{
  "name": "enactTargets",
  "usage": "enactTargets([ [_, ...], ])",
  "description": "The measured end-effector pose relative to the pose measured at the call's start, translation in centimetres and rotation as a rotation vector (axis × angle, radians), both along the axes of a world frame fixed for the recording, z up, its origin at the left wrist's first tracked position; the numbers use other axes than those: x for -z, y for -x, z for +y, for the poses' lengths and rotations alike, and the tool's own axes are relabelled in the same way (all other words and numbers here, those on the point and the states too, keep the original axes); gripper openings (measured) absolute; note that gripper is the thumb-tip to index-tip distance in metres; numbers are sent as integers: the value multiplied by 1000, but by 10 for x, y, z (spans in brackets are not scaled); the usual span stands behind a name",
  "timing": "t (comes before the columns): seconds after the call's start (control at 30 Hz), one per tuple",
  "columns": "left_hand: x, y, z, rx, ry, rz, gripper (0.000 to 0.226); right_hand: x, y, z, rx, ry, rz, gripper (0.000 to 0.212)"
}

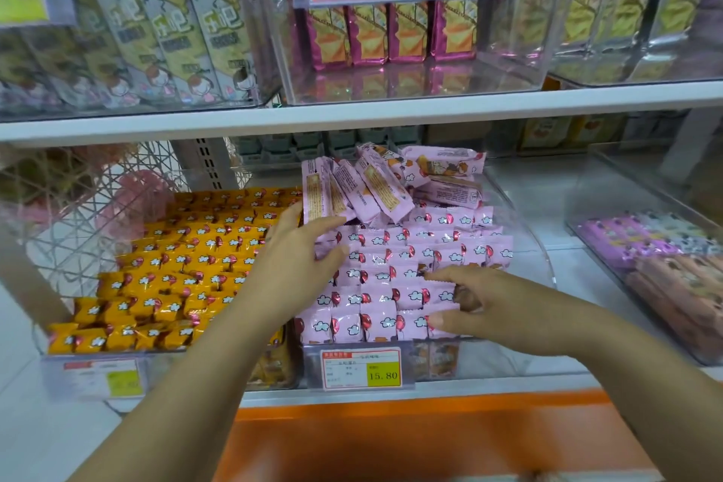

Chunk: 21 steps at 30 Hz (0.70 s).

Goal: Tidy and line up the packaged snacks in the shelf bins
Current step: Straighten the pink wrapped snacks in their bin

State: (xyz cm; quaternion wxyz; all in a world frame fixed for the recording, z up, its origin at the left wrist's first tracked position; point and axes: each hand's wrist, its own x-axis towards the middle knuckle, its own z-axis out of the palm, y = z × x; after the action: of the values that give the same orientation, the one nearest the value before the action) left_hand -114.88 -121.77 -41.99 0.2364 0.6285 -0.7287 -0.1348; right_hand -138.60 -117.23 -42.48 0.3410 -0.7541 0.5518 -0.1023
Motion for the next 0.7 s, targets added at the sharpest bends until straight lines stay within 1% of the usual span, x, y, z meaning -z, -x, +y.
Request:
enactTargets([
  [0.13,-2,5,3,-26,43,-55,52,-4,-1,2,28,23,-39,69],
  [0.2,-3,8,7,-28,94,1,52,-3,-2,1,70,61,-129,78],
  [0.27,-6,9,10,-57,171,112,47,-3,-1,-1,106,94,-189,79],
  [0.4,-10,1,14,-108,396,252,25,-4,0,-2,139,144,-235,63],
  [0.43,-11,1,16,-94,436,309,22,-4,0,-2,152,159,-251,58],
  [0.5,-13,1,20,-49,478,446,24,-5,-1,-3,192,209,-314,50],
  [0.57,-18,5,26,-2,456,639,22,-8,-1,-3,247,274,-404,38],
  [0.6,-20,7,28,24,414,742,19,-11,-2,-2,269,302,-455,29],
  [0.63,-23,10,31,43,340,843,17,-13,-2,-1,285,323,-513,26],
  [0.7,-27,18,34,101,101,1051,18,-18,-3,1,293,341,-657,34],
])
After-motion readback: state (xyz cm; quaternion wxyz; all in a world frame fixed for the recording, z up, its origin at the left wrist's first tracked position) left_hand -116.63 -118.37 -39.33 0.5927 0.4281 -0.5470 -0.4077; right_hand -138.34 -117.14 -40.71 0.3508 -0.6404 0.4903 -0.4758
